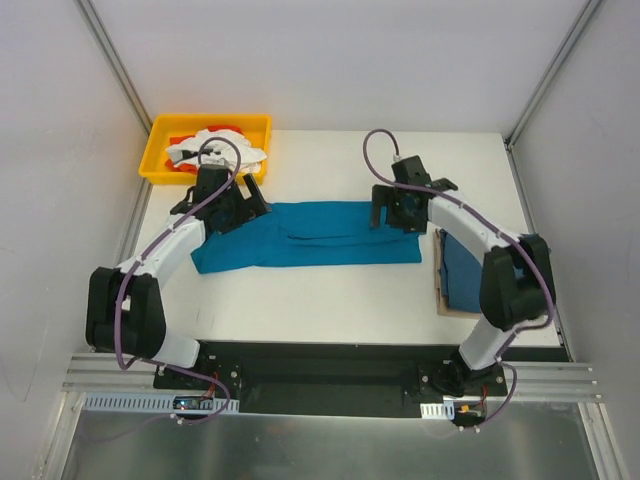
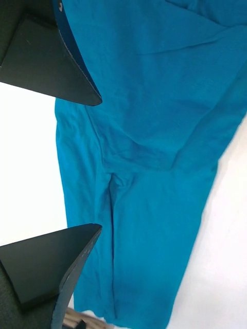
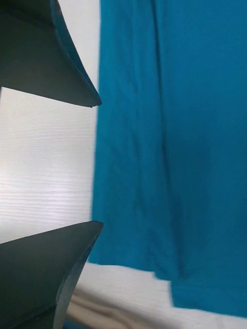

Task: Fold and stack the t-shirts
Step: Rotate the tshirt 90 degrees

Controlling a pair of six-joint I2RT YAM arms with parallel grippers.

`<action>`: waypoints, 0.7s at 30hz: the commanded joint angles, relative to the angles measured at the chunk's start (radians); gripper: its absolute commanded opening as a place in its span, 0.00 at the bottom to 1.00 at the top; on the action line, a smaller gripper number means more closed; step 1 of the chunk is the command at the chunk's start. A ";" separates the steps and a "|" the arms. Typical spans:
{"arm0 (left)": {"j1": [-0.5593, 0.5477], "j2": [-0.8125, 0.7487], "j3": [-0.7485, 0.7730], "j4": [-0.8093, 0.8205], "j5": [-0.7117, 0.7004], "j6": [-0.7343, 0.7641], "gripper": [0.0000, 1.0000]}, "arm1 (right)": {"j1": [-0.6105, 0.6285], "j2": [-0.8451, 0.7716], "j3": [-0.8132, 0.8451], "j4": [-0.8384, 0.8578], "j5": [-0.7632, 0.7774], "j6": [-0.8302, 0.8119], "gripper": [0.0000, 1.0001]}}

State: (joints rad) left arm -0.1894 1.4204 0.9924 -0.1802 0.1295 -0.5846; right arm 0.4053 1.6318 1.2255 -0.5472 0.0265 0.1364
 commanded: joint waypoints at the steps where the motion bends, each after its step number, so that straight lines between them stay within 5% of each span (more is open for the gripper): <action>1: -0.004 0.098 -0.005 0.001 0.012 -0.012 0.99 | -0.002 0.211 0.240 -0.011 -0.071 -0.050 0.97; 11: -0.005 0.409 0.204 -0.022 0.116 0.011 0.99 | -0.011 0.453 0.418 -0.063 -0.171 -0.035 0.97; 21: -0.048 0.400 0.130 -0.024 0.133 0.002 0.99 | 0.006 0.200 -0.085 0.125 -0.325 0.057 0.97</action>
State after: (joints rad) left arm -0.2104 1.8286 1.1557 -0.1875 0.2249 -0.5858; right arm 0.3958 1.9312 1.3216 -0.4355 -0.1654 0.1291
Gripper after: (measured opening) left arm 0.993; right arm 0.967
